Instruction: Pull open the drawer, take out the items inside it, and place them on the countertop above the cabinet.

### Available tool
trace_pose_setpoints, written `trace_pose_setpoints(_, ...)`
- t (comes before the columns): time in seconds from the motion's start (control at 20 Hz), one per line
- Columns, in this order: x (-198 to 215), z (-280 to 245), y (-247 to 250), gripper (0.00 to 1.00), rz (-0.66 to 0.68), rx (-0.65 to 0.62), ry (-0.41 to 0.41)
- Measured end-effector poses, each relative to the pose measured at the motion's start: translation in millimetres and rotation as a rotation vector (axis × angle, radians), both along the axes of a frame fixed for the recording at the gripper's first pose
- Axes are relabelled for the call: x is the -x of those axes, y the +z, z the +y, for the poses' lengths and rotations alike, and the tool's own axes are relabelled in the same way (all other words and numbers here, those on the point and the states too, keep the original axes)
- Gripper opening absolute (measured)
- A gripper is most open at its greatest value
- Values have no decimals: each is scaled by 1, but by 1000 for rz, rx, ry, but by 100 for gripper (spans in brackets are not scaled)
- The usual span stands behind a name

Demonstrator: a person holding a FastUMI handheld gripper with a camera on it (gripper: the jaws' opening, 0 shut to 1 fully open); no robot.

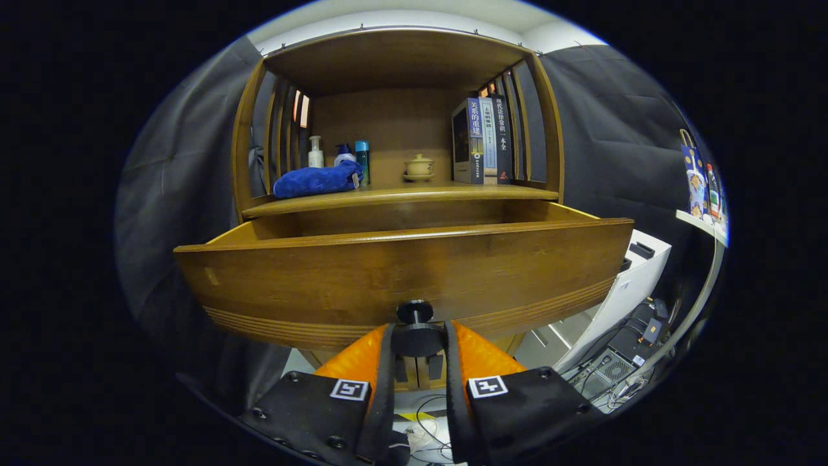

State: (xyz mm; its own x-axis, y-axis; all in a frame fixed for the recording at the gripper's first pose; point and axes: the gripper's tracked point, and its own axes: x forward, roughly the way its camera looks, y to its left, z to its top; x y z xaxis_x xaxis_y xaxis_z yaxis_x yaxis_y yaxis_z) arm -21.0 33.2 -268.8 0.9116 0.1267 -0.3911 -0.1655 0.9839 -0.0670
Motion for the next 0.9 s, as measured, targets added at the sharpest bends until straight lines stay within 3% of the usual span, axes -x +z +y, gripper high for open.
trace_pose_setpoints(0.15,6,-1,-1,37,-13,-3,-2)
trace_pose_setpoints(0.75,24,-3,-3,37,21,-7,5)
trace_pose_setpoints(0.9,26,-4,-2,46,60,-7,-16)
